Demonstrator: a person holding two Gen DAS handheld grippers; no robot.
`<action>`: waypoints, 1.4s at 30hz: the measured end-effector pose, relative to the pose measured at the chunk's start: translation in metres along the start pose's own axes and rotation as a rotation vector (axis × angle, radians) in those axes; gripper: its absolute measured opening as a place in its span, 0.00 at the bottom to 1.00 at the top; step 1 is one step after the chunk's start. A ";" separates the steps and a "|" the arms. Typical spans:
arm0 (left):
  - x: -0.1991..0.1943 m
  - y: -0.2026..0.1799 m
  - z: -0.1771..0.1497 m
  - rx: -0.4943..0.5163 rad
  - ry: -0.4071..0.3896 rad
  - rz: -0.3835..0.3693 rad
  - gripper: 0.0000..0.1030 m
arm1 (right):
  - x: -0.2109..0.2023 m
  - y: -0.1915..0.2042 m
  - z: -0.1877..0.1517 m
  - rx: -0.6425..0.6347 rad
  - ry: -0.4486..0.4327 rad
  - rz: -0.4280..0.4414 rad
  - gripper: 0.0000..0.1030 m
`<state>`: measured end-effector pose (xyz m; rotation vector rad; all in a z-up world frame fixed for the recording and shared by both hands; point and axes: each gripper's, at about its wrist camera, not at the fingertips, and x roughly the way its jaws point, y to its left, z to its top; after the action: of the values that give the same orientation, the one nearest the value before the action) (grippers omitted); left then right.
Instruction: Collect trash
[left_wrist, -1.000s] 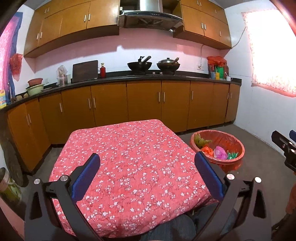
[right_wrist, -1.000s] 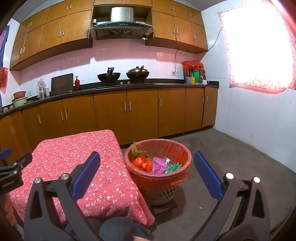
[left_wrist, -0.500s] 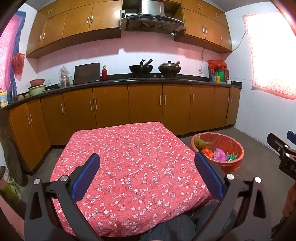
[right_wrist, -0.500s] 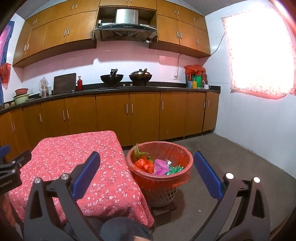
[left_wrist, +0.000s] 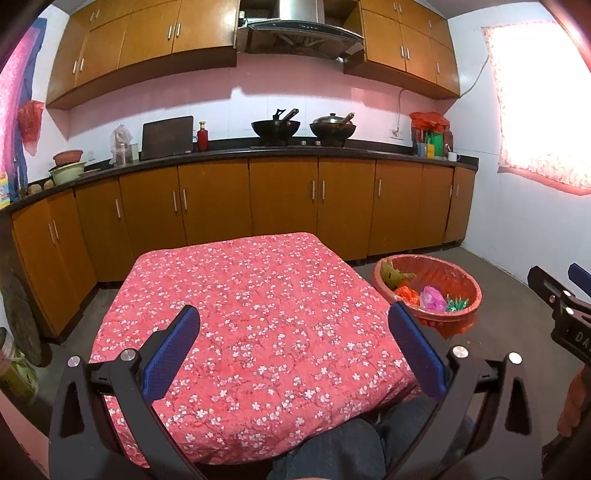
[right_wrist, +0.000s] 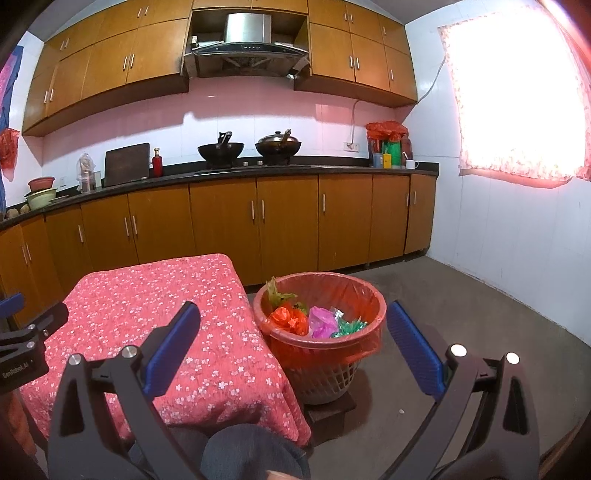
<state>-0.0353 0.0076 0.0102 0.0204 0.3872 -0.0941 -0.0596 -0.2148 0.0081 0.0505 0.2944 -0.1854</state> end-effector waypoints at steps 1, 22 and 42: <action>0.000 -0.001 0.000 0.000 0.000 0.000 0.98 | 0.000 0.000 0.000 0.000 0.000 0.000 0.96; 0.001 -0.001 -0.002 -0.001 0.006 0.001 0.98 | 0.003 -0.002 -0.002 0.005 0.006 -0.005 0.96; 0.005 -0.001 -0.007 -0.003 0.016 0.002 0.98 | 0.004 -0.004 -0.005 0.010 0.010 -0.012 0.96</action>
<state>-0.0335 0.0069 0.0014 0.0191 0.4030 -0.0911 -0.0581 -0.2191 0.0023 0.0600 0.3040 -0.1982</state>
